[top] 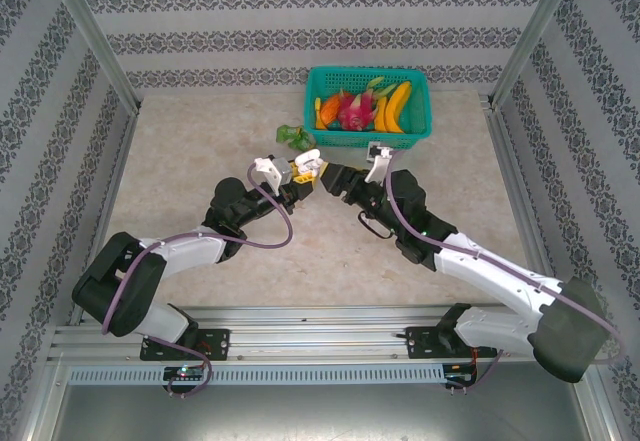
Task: Insert the wireless bluetooth earbuds into the charging case
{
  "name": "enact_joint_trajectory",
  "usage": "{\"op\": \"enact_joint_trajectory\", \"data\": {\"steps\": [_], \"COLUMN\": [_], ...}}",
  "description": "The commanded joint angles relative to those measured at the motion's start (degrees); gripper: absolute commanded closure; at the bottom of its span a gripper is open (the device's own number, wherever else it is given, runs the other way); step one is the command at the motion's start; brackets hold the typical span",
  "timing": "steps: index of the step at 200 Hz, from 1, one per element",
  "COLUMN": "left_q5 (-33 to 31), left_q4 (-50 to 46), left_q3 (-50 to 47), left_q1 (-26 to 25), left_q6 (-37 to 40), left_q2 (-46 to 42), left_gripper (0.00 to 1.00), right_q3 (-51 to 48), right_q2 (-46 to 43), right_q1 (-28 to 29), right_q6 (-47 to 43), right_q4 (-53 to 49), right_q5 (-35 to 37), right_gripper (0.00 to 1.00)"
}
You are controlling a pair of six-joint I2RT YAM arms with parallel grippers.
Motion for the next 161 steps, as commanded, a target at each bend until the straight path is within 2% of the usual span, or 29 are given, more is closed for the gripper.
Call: {"op": "enact_joint_trajectory", "data": {"steps": [1, 161], "left_q5": [1.6, 1.7], "left_q4": [0.6, 1.7], "left_q3": [1.5, 2.0], "left_q1": [-0.5, -0.5], "left_q6": [0.7, 0.3], "left_q2": [0.2, 1.9], "left_gripper": [1.00, 1.00], "right_q3": [0.4, 2.6], "right_q2": [1.6, 3.7], "right_q1": [0.9, 2.1], "right_q6": [1.9, 4.5], "right_q4": [2.8, 4.4], "right_q5": [-1.4, -3.3], "right_gripper": [0.40, 0.54]}}
